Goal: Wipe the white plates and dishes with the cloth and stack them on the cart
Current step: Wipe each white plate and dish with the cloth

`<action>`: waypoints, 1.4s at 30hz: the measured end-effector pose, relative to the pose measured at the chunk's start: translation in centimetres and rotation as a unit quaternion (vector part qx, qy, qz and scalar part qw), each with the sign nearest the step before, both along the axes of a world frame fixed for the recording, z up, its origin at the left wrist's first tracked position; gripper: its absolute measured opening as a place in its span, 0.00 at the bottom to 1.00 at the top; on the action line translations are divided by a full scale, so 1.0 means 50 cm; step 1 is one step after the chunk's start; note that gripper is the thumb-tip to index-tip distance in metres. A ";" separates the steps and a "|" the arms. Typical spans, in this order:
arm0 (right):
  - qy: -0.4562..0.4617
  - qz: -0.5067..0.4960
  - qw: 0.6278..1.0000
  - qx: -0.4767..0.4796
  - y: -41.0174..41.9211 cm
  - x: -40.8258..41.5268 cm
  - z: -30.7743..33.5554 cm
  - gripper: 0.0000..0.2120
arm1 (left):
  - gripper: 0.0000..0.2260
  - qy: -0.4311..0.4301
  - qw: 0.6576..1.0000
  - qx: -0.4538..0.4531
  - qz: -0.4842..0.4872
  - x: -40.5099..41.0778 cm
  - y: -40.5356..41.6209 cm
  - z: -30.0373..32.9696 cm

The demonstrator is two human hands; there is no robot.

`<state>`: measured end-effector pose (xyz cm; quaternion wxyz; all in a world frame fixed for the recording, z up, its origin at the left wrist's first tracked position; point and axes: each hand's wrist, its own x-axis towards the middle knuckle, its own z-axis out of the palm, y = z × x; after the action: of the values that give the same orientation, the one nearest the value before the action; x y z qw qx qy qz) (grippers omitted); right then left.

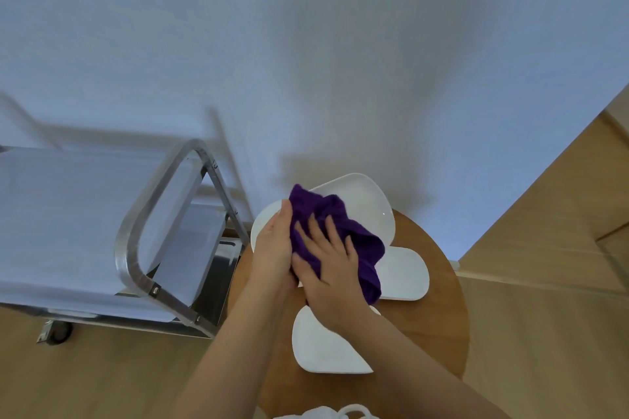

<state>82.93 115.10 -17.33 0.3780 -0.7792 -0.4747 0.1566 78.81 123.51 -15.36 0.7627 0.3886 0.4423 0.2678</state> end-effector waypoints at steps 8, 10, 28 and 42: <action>-0.102 0.139 0.985 0.024 -0.102 0.053 -0.071 0.21 | 0.27 0.014 0.992 -0.122 -0.032 -0.034 0.022 -0.029; -0.131 0.111 0.985 0.034 -0.113 0.067 -0.088 0.20 | 0.29 -0.028 0.986 -0.145 -0.073 -0.040 0.019 -0.038; 0.237 -0.220 0.941 -0.104 -0.201 0.128 -0.173 0.13 | 0.13 0.217 0.972 -0.013 -0.087 -0.097 -0.028 -0.187; 0.335 -0.323 0.880 -0.098 -0.234 0.143 -0.209 0.05 | 0.18 0.358 0.922 -0.020 -0.145 -0.065 -0.032 -0.395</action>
<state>90.09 103.43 -27.76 0.4656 -0.8234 -0.0237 0.3237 75.53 121.91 -35.12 0.5912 0.5035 0.6299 -0.0120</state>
